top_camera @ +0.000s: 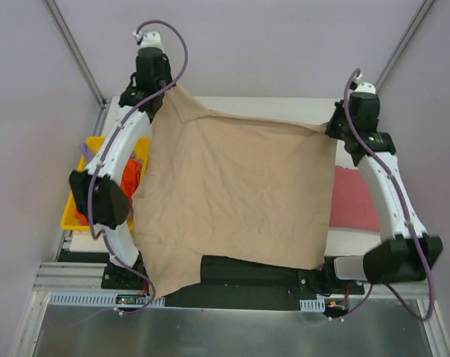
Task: Fold and stack the t-shirts
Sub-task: Flatten out the tshirt, then fold the flattened tshirt in 1/3 of the way
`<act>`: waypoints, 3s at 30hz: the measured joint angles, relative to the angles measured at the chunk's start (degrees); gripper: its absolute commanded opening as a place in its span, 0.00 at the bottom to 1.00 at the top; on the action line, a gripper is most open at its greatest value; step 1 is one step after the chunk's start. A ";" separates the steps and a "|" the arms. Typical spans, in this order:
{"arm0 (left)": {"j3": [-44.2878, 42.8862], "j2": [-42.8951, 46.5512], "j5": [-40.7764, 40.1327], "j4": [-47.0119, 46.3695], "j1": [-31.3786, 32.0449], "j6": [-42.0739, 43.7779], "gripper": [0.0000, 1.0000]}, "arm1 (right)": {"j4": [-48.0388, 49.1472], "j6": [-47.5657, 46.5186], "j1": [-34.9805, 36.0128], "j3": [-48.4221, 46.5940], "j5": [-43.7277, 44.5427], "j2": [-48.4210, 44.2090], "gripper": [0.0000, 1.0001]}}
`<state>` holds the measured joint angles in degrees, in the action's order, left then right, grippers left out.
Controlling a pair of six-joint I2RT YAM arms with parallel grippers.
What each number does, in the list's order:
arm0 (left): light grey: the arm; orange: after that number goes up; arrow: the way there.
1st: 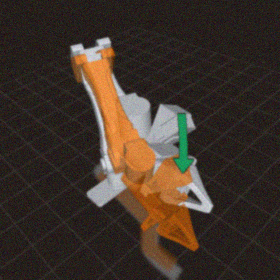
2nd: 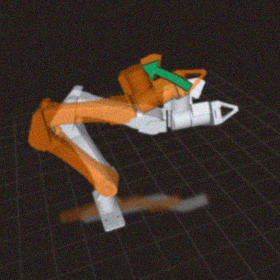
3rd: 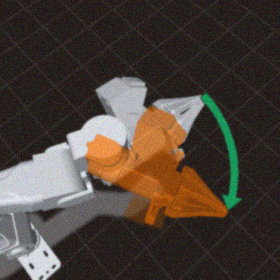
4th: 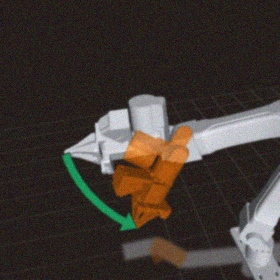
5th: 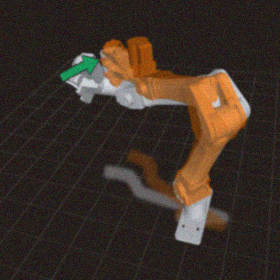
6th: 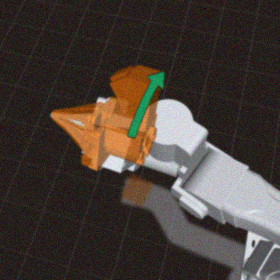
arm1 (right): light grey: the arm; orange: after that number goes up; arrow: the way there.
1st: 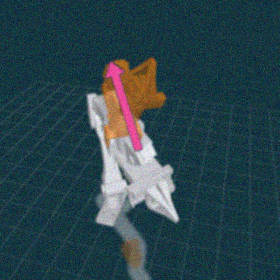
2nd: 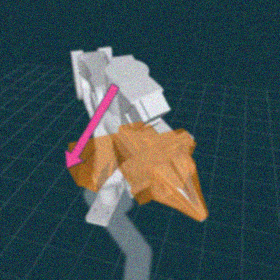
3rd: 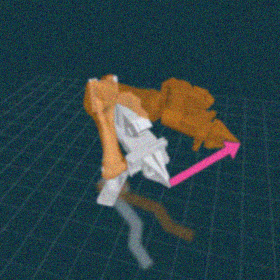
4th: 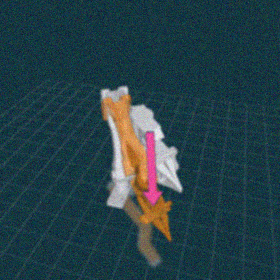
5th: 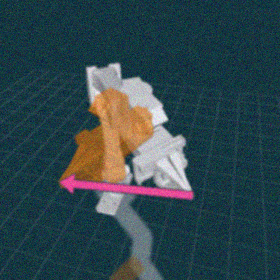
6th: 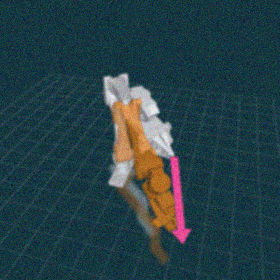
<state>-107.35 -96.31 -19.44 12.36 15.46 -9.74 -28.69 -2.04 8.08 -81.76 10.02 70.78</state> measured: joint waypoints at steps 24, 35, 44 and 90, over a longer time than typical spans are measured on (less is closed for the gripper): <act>-19.74 -47.25 10.32 -2.32 -4.79 2.01 0.00 | 10.12 4.63 -5.79 -23.91 -17.90 58.29 0.04; -4.52 -32.48 12.31 -1.79 -5.44 -1.64 0.00 | 4.59 6.75 -5.81 -23.87 -18.99 57.64 0.02; 4.98 -18.80 13.07 2.58 -5.42 -4.24 0.00 | 0.55 7.15 -6.84 -20.70 -22.69 49.81 0.01; 33.11 14.53 17.25 33.66 -1.51 -23.98 0.00 | -11.69 -1.03 -11.10 -15.72 -29.09 40.89 0.03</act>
<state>-74.24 -81.78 -2.20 46.02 13.96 -33.71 -40.38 -3.07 -3.03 -97.47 -19.07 111.68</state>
